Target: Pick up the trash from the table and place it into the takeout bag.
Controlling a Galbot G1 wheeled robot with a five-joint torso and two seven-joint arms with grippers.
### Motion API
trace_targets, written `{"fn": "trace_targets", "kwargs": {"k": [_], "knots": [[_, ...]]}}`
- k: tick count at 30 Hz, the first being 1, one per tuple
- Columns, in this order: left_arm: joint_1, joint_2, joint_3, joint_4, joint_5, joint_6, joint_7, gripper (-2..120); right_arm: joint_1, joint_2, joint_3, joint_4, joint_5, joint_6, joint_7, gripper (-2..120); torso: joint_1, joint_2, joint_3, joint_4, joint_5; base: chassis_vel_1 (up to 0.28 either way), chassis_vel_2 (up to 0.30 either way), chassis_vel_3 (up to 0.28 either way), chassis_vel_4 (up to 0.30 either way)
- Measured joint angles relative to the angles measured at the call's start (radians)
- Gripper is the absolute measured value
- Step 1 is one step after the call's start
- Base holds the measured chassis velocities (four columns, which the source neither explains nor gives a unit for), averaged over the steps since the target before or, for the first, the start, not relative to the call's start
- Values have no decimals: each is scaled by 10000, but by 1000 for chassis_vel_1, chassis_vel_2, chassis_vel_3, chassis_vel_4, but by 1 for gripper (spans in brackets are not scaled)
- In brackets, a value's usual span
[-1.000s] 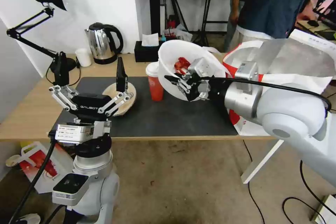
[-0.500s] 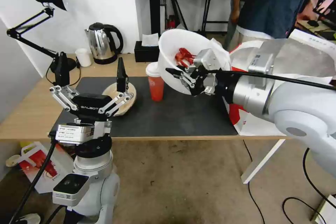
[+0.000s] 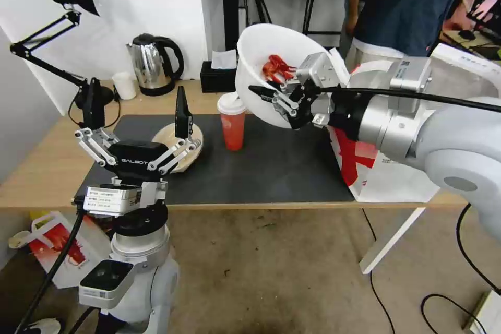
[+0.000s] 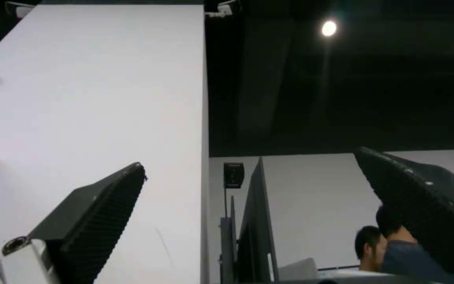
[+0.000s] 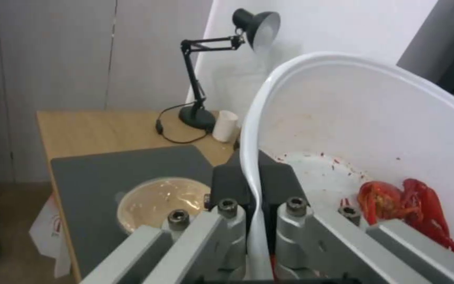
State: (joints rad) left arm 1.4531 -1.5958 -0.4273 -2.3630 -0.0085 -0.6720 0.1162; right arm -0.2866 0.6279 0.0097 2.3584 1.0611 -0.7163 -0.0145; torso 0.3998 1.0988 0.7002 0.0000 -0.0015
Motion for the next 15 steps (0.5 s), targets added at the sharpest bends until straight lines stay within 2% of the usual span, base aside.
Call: {"fn": "trace_targets", "kwargs": {"k": [15], "knots": [[-38, -1, 10, 5, 0, 0, 0, 100, 295, -151, 106, -134, 154, 5, -6, 0, 0, 0, 0, 0, 0, 0, 0, 0, 0]]}}
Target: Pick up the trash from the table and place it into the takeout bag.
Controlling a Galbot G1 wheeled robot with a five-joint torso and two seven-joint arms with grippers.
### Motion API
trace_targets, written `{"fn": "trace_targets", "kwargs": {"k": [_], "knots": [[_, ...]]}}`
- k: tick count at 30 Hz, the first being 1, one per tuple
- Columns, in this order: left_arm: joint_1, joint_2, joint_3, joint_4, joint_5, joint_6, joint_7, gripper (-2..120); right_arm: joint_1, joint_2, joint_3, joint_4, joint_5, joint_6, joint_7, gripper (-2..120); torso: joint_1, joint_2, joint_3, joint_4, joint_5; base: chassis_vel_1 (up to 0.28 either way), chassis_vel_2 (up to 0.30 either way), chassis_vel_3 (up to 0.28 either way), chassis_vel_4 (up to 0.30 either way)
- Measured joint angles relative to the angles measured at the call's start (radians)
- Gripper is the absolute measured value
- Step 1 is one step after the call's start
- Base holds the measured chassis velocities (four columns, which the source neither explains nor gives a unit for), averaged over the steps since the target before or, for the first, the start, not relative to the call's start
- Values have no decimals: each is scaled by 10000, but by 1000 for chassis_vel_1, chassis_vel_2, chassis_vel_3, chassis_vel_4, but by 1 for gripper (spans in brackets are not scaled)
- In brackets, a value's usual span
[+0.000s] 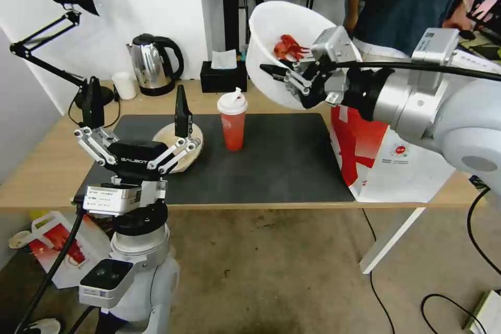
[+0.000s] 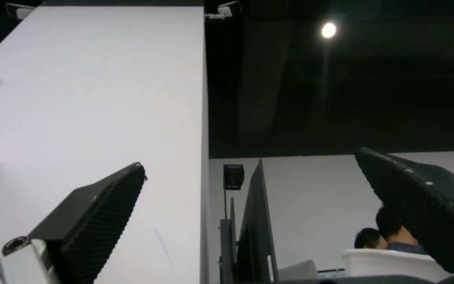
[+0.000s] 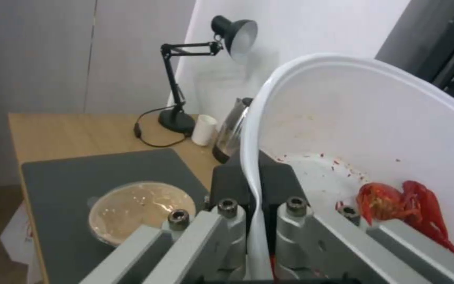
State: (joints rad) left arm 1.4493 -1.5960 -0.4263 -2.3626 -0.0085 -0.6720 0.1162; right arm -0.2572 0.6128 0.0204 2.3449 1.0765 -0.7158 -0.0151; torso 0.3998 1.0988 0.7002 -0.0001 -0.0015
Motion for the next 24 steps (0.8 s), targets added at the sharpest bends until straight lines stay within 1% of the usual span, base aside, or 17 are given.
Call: {"fn": "trace_targets", "kwargs": {"k": [10, 14, 15, 18, 19, 22, 24], "knots": [[-20, 1, -3, 7, -3, 0, -4, 100, 83, -274, 321, -116, 14, 4, -98, 0, 0, 0, 0, 1, 0, 0, 0, 0, 0], [-22, 1, 73, 10, -4, 0, -6, 100, -451, -546, 928, -127, -91, 2, -99, 0, 0, 0, 0, 1, 1, 0, 0, 0, 0], [-22, 1, 73, 10, -4, 0, -6, 100, -451, -546, 928, -127, -91, 2, -99, 0, 0, 0, 0, 1, 1, 0, 0, 0, 0], [-49, 2, 166, 69, 11, 5, -6, 100, -1192, -964, 1651, -44, -294, -3, -226, 0, 0, 0, 0, -1, 2, 0, 0, 0, 0], [-49, 2, 166, 69, 11, 5, -6, 100, -1192, -964, 1651, -44, -294, -3, -226, 0, 0, 0, 0, -1, 2, 0, 0, 0, 0], [-57, 2, 280, 87, 46, 17, -6, 100, -1784, -1308, 2330, 38, -367, -3, -282, 0, 0, 0, 0, 0, 1, 0, 0, 0, 0], [-47, 2, 289, 87, 51, 18, -6, 100, -1958, -1405, 2521, 54, -400, -2, -281, 0, 0, 1, 0, 0, 1, 0, 0, 0, 0]]}}
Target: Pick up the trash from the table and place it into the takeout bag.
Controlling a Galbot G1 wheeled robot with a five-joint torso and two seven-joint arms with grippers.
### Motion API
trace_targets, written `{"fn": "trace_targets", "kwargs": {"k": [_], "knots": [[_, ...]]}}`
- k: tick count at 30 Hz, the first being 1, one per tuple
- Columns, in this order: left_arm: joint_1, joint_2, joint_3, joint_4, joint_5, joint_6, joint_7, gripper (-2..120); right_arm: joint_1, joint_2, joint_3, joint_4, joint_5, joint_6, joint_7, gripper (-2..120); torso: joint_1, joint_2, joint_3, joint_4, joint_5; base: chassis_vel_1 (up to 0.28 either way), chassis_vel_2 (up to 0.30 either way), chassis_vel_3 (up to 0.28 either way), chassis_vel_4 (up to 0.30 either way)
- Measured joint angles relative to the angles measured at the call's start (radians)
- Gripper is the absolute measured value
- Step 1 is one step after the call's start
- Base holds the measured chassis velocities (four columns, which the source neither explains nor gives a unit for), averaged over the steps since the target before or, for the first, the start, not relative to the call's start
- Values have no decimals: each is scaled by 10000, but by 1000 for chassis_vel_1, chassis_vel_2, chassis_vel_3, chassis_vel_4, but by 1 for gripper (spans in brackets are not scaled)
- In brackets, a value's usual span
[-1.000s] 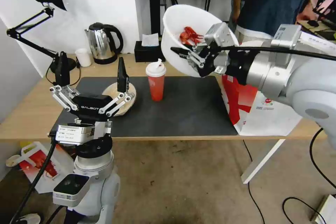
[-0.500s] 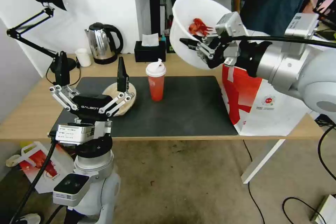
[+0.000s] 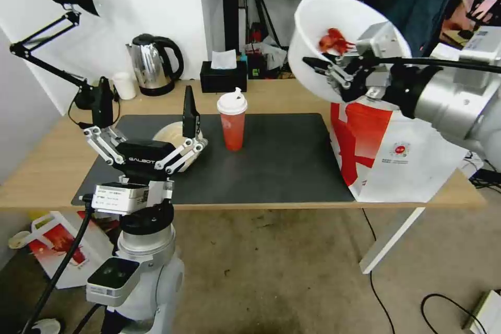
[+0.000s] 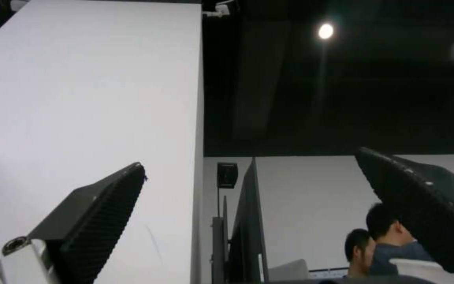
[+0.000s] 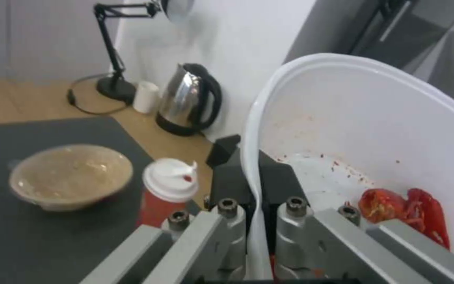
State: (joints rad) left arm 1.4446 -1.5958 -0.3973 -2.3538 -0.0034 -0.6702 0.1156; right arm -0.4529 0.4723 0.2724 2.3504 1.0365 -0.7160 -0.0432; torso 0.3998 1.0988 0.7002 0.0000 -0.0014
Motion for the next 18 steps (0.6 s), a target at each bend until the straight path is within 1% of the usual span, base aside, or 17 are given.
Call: {"fn": "trace_targets", "kwargs": {"k": [3, 6, 12, 18], "knots": [[36, 3, 32, -15, 2, -4, 0, 100, -660, -322, 407, 17, -362, 150, 19, 0, 1, -1, 0, 0, 0, 0, 0, 0, 0], [50, 4, 61, -26, 2, -17, 0, 100, -874, -467, 539, -9, -600, 252, 33, 0, 0, -1, 0, -1, 0, 0, 0, 0, 0], [53, 7, 125, -24, -1, -90, 1, 100, -913, -743, 689, -254, -681, 287, 62, 0, 0, -1, 1, 0, -1, 0, 0, 0, 0], [49, 9, 155, -24, -8, -97, 3, 100, -923, -865, 735, -546, -906, 289, 64, 0, 0, 0, 0, 0, -1, 0, 0, 0, 0]]}}
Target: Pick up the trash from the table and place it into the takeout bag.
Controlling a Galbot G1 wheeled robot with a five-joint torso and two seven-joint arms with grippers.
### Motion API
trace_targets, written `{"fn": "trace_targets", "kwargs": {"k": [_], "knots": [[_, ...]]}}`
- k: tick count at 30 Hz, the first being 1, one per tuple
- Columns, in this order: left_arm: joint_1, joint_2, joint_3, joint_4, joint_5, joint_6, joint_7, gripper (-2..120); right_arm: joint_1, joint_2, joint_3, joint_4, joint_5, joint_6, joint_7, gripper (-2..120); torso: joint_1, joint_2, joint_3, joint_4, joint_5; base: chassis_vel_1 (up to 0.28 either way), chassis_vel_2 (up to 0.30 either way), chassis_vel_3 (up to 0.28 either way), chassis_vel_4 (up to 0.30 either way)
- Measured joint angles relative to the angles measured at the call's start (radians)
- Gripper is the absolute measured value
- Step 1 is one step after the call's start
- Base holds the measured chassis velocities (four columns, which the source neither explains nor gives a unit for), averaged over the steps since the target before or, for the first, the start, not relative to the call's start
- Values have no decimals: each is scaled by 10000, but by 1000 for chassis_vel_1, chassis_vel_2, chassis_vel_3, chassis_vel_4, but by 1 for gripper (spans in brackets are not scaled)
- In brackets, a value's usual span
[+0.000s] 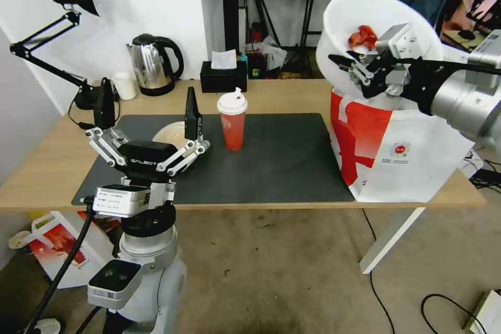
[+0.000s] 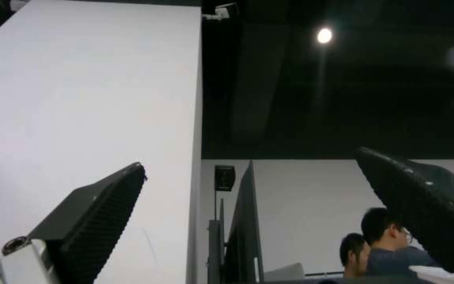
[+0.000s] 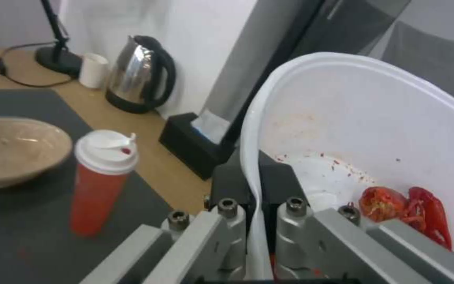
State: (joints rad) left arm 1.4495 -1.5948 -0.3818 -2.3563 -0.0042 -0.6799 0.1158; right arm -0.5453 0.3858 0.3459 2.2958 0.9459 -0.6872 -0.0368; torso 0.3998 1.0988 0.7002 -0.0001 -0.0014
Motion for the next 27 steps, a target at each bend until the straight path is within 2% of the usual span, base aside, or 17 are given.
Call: {"fn": "trace_targets", "kwargs": {"k": [15, 27], "knots": [[-33, 1, -13, 32, -37, -26, 1, 100, -376, -28, 109, -907, -399, 49, -19, 0, 0, 0, 0, 0, 0, 0, 0, 0, 0], [-48, 3, -11, 52, -49, -30, -2, 100, -1635, 30, 1039, -1323, -757, 249, -189, 0, 0, 0, 0, -1, 0, 0, 0, 0, 0]]}}
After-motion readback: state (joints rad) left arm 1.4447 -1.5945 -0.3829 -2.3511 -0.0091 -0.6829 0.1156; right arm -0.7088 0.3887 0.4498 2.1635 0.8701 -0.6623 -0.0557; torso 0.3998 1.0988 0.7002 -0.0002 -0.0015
